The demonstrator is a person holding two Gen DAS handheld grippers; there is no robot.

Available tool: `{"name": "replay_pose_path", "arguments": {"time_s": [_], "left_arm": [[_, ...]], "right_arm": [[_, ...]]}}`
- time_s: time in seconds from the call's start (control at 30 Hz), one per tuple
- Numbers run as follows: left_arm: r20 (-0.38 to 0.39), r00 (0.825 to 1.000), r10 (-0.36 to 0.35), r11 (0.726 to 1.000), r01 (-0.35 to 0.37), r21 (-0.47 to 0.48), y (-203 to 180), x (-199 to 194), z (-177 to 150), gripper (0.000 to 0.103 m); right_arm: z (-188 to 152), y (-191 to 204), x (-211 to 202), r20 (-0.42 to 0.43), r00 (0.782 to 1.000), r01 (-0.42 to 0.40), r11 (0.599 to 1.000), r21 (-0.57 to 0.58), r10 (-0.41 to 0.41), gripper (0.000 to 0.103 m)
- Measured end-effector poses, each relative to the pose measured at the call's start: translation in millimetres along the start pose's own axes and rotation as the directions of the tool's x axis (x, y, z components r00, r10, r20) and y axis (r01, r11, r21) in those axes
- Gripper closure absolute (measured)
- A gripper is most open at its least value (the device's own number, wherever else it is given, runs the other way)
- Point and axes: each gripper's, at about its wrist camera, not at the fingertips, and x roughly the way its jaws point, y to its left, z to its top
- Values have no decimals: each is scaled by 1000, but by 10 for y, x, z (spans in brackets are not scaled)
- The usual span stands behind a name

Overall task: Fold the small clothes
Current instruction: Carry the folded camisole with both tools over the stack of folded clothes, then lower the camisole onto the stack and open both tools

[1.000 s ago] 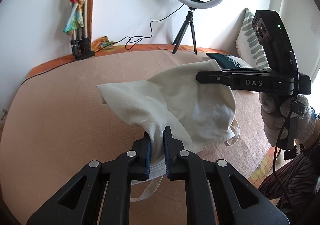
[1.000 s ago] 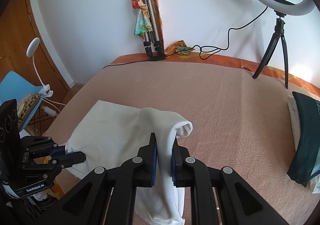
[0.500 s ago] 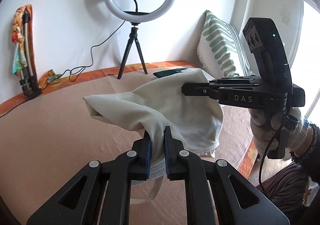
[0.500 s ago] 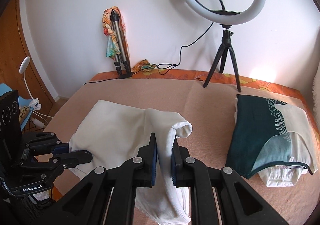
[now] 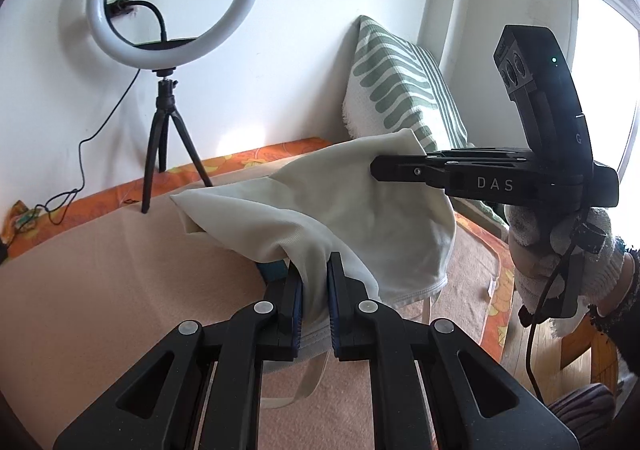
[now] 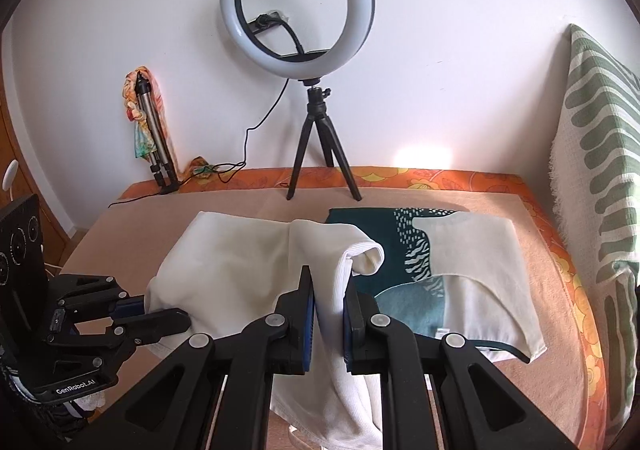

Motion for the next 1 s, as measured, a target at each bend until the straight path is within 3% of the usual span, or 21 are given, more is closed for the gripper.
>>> {"name": "replay_pose_path", "arguments": {"time_s": [0.27, 0.43, 0.77, 0.87, 0.93, 1.0], "left_arm": [[30, 1000, -8, 999, 7, 39, -170, 524, 321, 94], [22, 1000, -4, 999, 3, 47, -153, 860, 472, 94], [-99, 995, -5, 1000, 4, -8, 42, 1292, 453, 94], [-170, 985, 9, 1000, -12, -19, 87, 1347, 401, 92], [-187, 982, 41, 999, -44, -12, 96, 1323, 377, 84], [-193, 979, 57, 998, -59, -7, 112, 1262, 372, 73]], "right_arm": [[296, -597, 74, 38, 995, 89, 996, -23, -88, 94], [447, -947, 277, 42, 995, 95, 995, -30, -94, 94], [403, -1446, 994, -38, 998, 48, 999, 11, -48, 94], [356, -1540, 1195, -81, 990, 120, 993, 5, -119, 91], [333, -1615, 1293, -106, 971, 215, 976, 8, -213, 80], [323, -1640, 1315, -108, 957, 270, 963, 2, -268, 77]]}}
